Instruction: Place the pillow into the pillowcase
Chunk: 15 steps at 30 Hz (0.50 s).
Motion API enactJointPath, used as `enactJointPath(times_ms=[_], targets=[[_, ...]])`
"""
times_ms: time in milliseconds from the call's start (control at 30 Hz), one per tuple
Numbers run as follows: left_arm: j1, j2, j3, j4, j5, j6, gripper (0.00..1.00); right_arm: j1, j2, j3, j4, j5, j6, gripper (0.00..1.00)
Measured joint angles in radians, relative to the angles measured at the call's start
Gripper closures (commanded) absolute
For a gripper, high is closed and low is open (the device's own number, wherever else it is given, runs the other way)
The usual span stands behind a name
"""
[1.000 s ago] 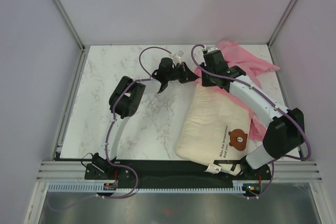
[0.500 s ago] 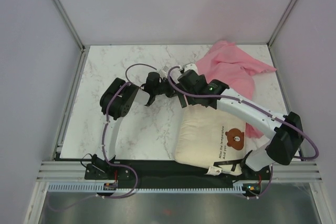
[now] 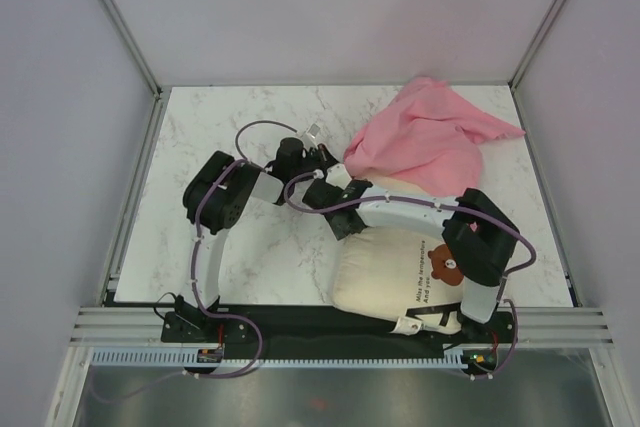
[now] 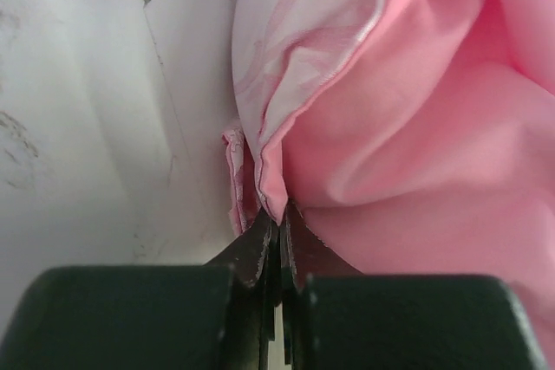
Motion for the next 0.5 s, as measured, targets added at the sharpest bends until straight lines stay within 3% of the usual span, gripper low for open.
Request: enactJointPath(times_ms=[33,100,133,367,500], targets=[[0.0,-0.011,-0.007,-0.001,-0.003,0.0,0.98,-0.002,0.022,0.0,0.008,0.012,-0.002,0.49],[0.0,-0.035,-0.024,0.0,-0.011,0.0,0.98,-0.002,0.058,0.005,0.012,0.047,-0.005,0.79],[0.0,-0.042,-0.029,0.001,-0.016,0.0,0.98,-0.009,0.063,0.008,0.011,0.065,-0.004,1.0],[-0.006,-0.059,-0.101,0.045,-0.026,-0.022,0.98,-0.119,0.05,0.049,0.055,0.039,-0.029,1.0],[-0.016,-0.106,-0.183,0.075,-0.04,-0.042,0.98,-0.205,0.055,0.156,0.051,-0.014,-0.072,1.0]])
